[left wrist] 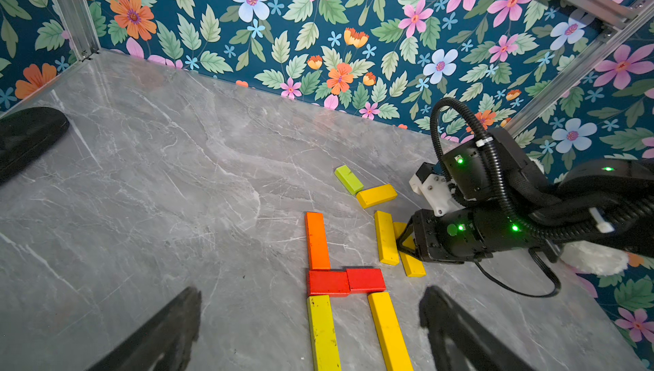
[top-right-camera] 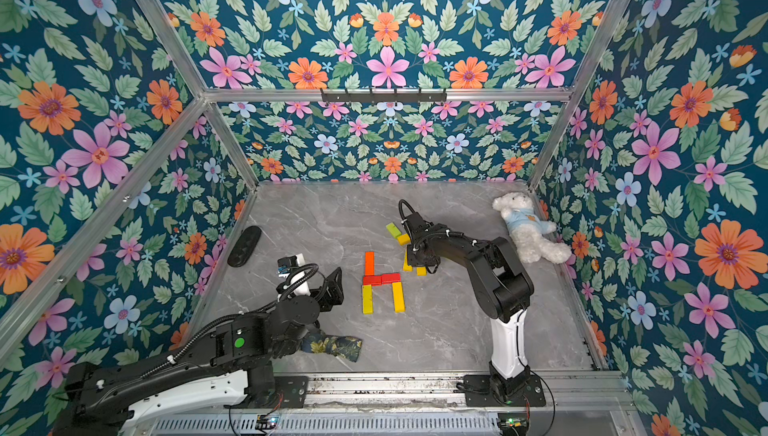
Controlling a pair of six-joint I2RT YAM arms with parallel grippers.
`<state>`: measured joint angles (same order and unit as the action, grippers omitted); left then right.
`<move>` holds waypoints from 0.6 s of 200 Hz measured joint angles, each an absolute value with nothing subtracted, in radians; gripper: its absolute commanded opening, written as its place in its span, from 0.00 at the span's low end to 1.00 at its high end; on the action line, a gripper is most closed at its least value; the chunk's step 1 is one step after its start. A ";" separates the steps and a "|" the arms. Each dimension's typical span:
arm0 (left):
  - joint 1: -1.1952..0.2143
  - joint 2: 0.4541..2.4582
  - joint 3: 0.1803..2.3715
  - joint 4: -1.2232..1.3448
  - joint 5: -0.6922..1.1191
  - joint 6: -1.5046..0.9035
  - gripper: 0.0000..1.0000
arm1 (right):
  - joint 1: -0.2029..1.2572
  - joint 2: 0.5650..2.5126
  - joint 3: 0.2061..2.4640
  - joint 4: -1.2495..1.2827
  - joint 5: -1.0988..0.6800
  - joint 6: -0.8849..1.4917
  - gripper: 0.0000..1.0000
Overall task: Assemble the letter h with building blocks
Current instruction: Place the building block at the center of the board.
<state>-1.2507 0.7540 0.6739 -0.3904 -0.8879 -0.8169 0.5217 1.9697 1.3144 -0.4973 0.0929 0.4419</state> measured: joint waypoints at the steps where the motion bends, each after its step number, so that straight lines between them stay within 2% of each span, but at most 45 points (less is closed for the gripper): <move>1: -1.251 0.754 0.674 -0.390 -0.888 -0.817 0.99 | 0.522 1.970 1.314 -0.498 0.093 0.442 0.38; 37: -1.251 0.755 0.674 -0.390 -0.888 -0.817 0.99 | 0.522 1.963 1.322 -0.514 0.101 0.442 0.46; 120: -1.251 0.760 0.673 -0.390 -0.888 -0.817 0.99 | 0.566 1.867 1.359 -0.528 0.101 0.453 0.52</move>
<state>-1.2507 0.7605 0.6735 -0.3897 -0.8875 -0.8165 0.5655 1.8671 1.3590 -0.5278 0.1009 0.4526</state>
